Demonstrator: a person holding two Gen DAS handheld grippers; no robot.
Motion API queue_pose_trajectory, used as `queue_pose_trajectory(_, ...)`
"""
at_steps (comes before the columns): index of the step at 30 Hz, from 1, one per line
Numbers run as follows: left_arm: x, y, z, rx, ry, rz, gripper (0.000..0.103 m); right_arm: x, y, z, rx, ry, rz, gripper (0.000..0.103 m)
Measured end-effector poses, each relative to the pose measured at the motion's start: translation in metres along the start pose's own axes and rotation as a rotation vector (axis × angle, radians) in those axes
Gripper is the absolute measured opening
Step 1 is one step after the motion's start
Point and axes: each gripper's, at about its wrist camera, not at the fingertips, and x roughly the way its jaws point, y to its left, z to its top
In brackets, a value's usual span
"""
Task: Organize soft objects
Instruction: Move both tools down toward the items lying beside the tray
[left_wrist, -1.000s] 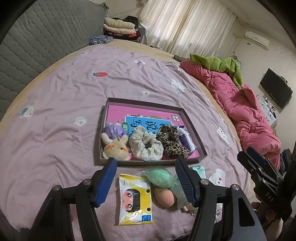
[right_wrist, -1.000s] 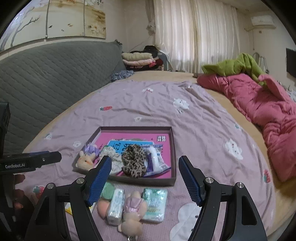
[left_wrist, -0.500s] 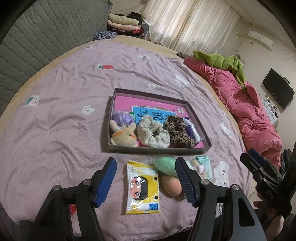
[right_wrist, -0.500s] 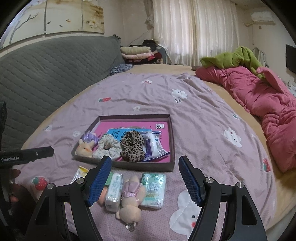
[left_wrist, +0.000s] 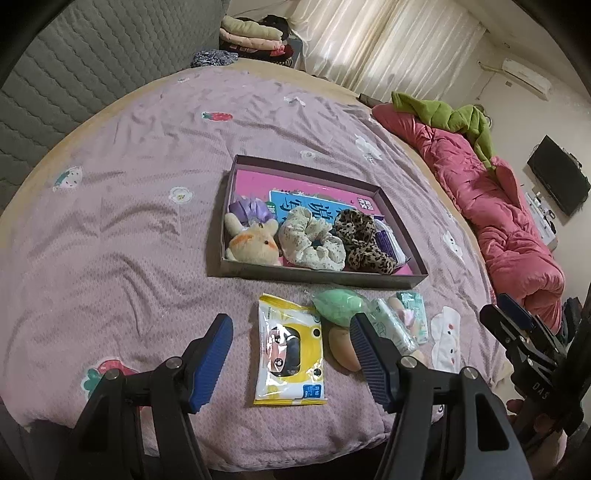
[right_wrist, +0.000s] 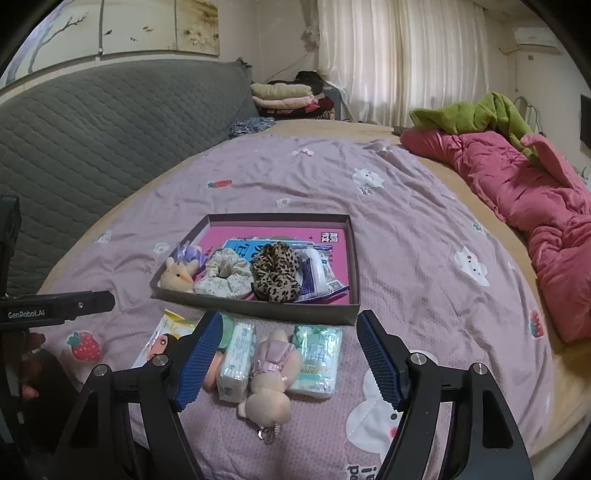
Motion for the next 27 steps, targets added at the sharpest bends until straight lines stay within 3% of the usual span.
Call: queue_pose_trajectory(27,0.039,-0.006,-0.027,0.023,0.140,0.023,0.065,0.032,0.008,-0.038,-0.006,0.127,0.034,0.076)
